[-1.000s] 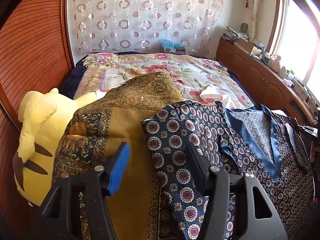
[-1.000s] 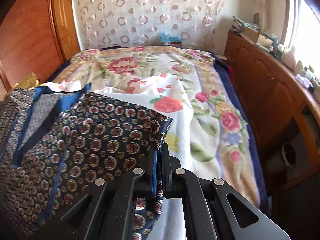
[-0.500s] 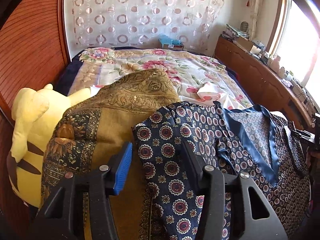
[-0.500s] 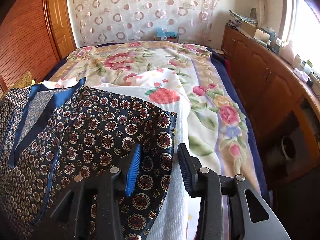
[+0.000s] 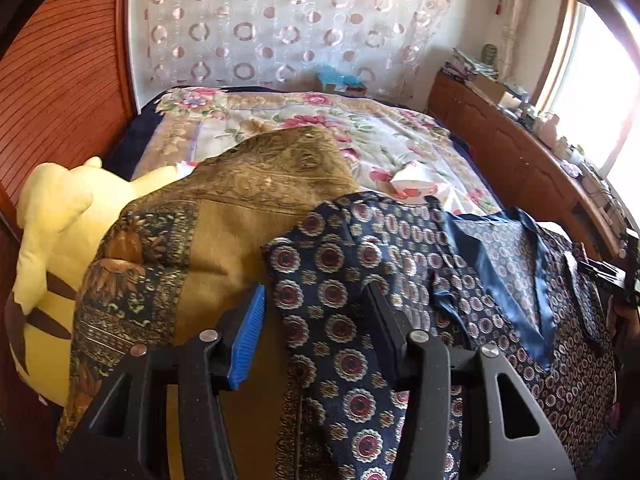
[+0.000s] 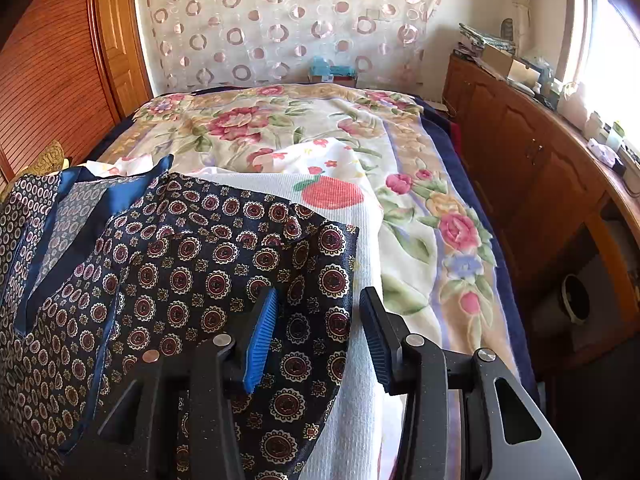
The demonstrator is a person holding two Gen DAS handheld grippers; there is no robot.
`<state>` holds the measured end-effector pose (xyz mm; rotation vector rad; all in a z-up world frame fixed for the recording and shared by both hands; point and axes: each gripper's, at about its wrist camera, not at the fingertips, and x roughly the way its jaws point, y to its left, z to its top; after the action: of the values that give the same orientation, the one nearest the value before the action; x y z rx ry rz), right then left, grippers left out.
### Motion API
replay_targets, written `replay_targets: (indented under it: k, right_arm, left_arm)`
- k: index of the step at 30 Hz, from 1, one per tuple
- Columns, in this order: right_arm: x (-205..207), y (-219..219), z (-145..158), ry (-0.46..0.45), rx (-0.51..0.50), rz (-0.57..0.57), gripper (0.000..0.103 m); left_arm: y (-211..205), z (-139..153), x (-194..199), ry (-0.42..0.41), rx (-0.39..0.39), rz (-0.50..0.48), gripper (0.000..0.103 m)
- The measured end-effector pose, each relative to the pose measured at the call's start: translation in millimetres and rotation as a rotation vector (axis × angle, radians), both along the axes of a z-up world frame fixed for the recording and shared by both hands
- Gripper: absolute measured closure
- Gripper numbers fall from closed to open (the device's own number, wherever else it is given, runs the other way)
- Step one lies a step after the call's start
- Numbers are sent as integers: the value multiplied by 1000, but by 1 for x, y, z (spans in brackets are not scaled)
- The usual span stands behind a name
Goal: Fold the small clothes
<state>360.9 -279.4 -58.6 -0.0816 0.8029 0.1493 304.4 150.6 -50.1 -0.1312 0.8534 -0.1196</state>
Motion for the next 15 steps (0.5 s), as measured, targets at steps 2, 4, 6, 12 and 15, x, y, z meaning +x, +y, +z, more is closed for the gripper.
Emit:
replay_targets:
  k: [2,4,6,12,15]
  right_arm:
    - [0,0,1,-1,4,9,67]
    - [-2,4,2,3,22,47,97]
    - [-5,9,5,11,34,76,100]
    - [-47,25,44,-129,66,119,101]
    - [-82,27,59,-196,93,142,101]
  left_arm:
    - [-4,3,-3,-8,-14,-26,81]
    - [-11,10,-8,-28,-8,-44,97]
    - [-17,19,-16,-65,8,-55,99]
    - [-29,48,-56,-171,43,-52,100]
    - [-36,56,-86,-219,45,-61,100]
